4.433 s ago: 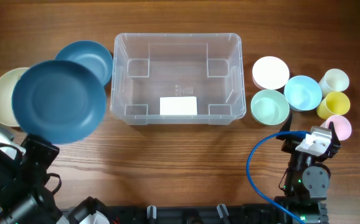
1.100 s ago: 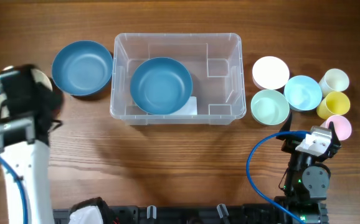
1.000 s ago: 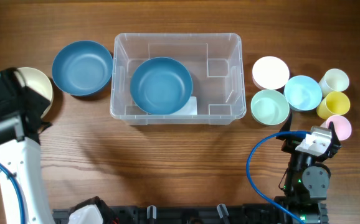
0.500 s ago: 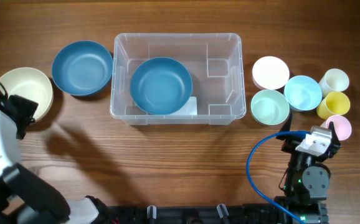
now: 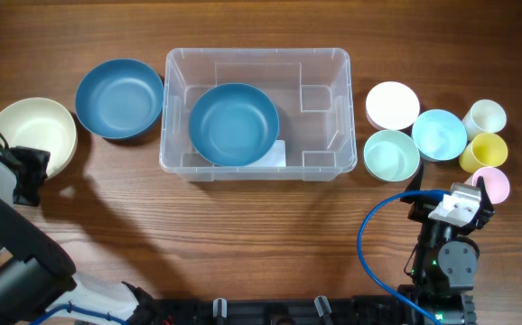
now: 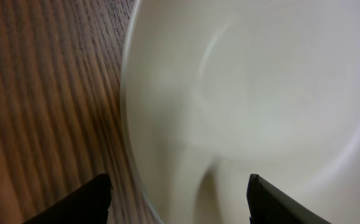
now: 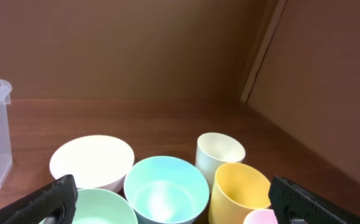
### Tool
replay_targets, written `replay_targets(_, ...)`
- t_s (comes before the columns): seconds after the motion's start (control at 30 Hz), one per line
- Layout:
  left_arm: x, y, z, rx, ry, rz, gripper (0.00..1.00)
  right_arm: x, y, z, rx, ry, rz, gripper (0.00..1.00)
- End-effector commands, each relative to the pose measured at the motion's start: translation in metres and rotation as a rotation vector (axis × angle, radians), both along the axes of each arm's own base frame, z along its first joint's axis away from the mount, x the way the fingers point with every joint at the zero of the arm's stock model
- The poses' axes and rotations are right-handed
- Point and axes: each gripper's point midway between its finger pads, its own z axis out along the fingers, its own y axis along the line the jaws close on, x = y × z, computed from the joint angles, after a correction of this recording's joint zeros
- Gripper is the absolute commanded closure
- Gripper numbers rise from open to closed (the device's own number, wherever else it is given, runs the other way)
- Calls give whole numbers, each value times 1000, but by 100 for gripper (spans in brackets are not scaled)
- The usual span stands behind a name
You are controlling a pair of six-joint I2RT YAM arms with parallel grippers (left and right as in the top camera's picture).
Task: Pack container
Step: 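Move the left gripper to the cream bowl rim, then grasp the cream bowl, lift it, and place it into the container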
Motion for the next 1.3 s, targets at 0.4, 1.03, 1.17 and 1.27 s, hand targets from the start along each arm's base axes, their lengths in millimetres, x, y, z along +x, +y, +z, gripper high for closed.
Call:
replay_targets(0.4,-1,5,-13,-10,18,18,83,0,2,3,-8,-7,8,0)
replay_targets(1.03,0,-1,155,130,-421,-15,96,0,2,3,-8,-7,8,0)
replay_targets(1.17,29,-67,221,140,-637,-239,96,0,2,3,-8,-8,8,0)
replay_targets(1.27,45,-133,251,148,-715,-431,96,0,2,3,-8,-7,8,0)
